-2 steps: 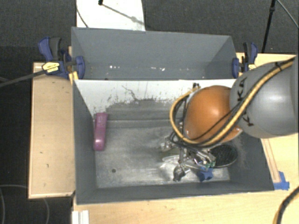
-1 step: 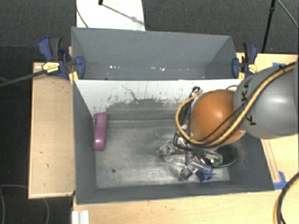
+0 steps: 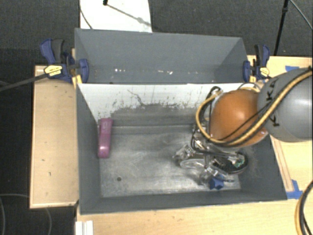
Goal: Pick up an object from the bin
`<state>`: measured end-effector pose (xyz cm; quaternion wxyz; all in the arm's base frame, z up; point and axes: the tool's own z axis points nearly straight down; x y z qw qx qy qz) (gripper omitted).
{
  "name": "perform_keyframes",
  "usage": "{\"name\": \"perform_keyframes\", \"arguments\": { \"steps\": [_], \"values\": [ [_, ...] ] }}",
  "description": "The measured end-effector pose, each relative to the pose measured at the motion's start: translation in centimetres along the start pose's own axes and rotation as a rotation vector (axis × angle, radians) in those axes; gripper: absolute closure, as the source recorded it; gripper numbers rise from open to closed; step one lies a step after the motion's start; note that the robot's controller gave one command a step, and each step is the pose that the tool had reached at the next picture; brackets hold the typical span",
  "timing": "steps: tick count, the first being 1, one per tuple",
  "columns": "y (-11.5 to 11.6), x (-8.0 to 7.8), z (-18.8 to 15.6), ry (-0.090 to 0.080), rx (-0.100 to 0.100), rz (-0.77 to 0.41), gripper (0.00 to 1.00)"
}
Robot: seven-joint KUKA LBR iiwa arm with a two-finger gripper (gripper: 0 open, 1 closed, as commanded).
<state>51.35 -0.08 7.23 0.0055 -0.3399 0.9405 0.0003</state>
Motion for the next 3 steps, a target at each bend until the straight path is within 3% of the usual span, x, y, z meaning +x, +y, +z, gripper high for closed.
{"name": "perform_keyframes", "arguments": {
  "steps": [1,2,3],
  "values": [
    [0.1,-0.2,-0.2,-0.004,0.0,0.006,1.0],
    [-0.5,0.0,-15.6,0.003,0.003,-0.016,1.0],
    [-0.3,0.0,-15.6,0.006,-0.003,-0.415,1.0]
  ]
}}
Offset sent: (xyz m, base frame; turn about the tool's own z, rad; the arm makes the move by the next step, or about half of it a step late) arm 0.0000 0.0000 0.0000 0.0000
